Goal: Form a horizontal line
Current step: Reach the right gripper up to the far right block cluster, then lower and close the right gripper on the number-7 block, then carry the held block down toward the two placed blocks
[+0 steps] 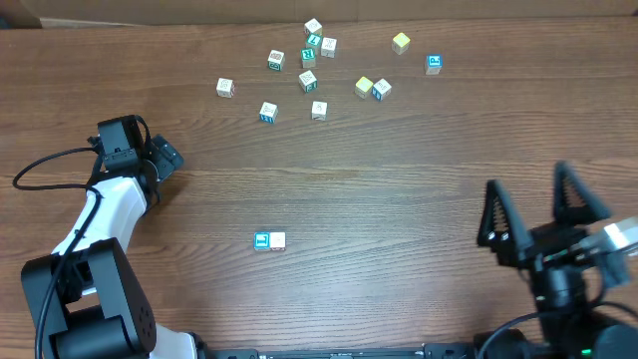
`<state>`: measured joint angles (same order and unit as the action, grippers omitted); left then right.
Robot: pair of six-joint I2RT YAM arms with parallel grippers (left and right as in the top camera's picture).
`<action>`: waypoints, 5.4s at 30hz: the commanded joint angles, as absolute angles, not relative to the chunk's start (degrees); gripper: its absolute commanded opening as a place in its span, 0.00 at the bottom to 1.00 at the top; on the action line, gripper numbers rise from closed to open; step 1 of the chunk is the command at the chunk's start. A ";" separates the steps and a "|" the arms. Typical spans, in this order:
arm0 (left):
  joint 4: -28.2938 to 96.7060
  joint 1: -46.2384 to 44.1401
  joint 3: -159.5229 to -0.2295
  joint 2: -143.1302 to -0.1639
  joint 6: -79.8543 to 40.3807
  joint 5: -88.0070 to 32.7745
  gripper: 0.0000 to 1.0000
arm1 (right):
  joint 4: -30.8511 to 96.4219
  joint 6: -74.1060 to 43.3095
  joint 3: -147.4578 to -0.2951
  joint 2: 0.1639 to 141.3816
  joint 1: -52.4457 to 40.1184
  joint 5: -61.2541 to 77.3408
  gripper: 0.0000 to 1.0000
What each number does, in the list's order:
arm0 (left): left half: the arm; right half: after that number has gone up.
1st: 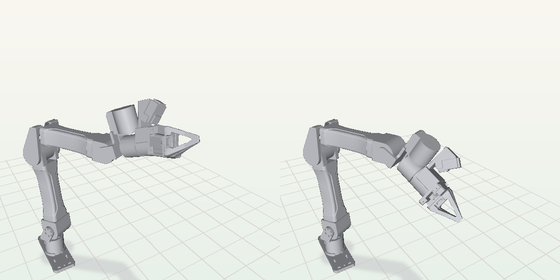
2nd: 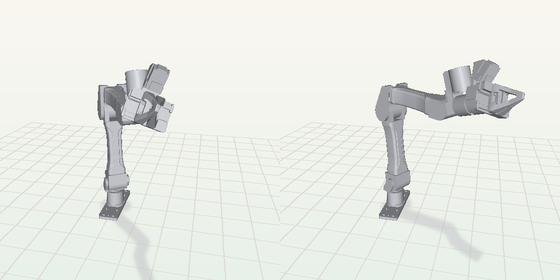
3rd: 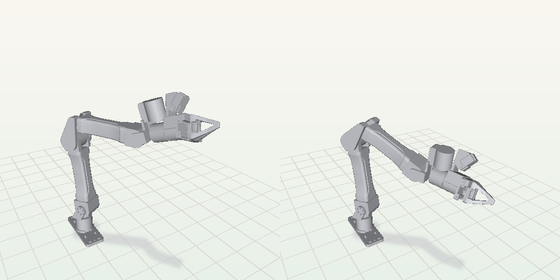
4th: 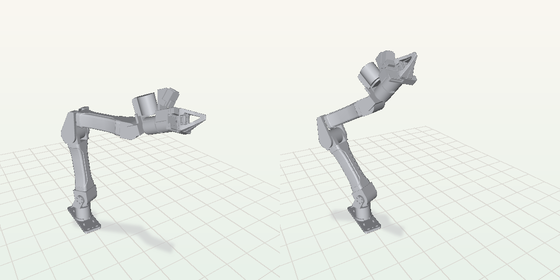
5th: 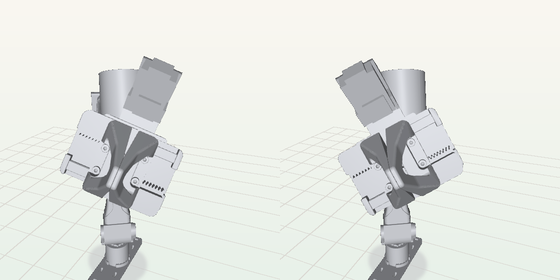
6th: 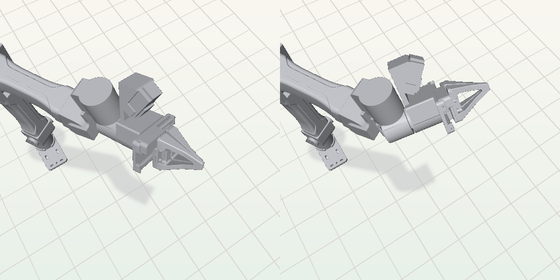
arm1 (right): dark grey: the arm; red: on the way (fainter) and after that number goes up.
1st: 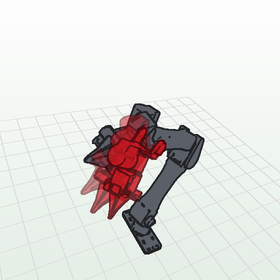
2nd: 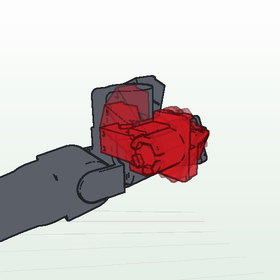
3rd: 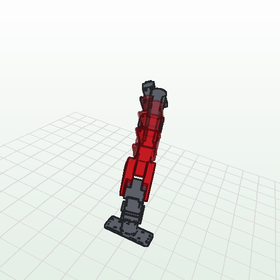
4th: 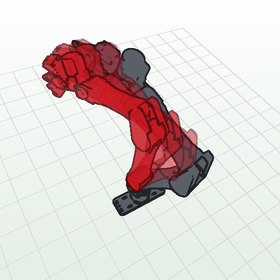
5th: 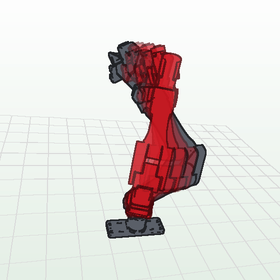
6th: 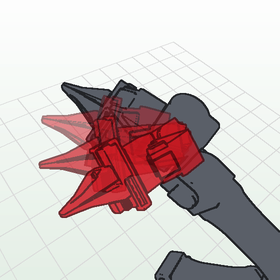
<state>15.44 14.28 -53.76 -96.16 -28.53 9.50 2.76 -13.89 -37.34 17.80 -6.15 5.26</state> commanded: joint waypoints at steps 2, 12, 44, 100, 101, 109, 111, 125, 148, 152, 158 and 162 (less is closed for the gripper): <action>15.38 14.24 -54.52 -95.88 -28.32 10.28 1.00 | 7.88 -13.02 -52.29 31.44 -6.35 7.81 1.00; 15.38 14.24 -54.52 -95.88 -28.34 10.28 0.99 | 27.05 -13.02 -94.48 67.37 -6.35 18.65 1.00; 15.38 14.24 -54.52 -95.88 -28.34 10.28 0.99 | 47.53 -15.05 -126.41 129.19 -6.83 24.32 0.35; 15.38 14.22 -54.52 -95.88 -28.34 10.28 1.00 | 32.91 -17.61 -107.44 137.19 -11.05 14.20 0.79; 15.38 14.22 -54.52 -95.88 -28.34 10.28 1.00 | 33.06 -17.61 -107.26 137.19 -11.07 13.54 0.79; 15.38 14.22 -54.52 -95.88 -28.32 10.28 1.00 | 31.51 -17.65 -107.24 137.19 -11.09 3.53 0.85; 15.38 14.22 -54.52 -95.88 -28.34 10.28 1.00 | 31.07 -17.69 -107.24 137.19 -11.09 1.45 0.85; 15.38 14.22 -54.52 -95.88 -28.34 10.28 1.00 | 27.64 -17.85 -107.24 137.19 -11.16 -2.92 0.69; 15.38 14.22 -54.52 -95.88 -28.32 10.28 1.00 | 28.75 -18.02 -107.37 137.16 -11.11 -2.94 0.44; 15.38 14.22 -54.52 -95.88 -28.32 10.28 1.00 | 28.45 -18.00 -108.49 137.16 -10.87 -2.94 0.45; 15.38 14.22 -54.52 -95.88 -28.34 10.28 0.99 | 27.55 -17.61 -110.24 137.16 -10.98 -2.92 0.40; 15.38 14.22 -54.52 -95.88 -28.34 10.28 1.00 | 28.67 -17.61 -110.24 137.16 -10.98 -2.92 0.30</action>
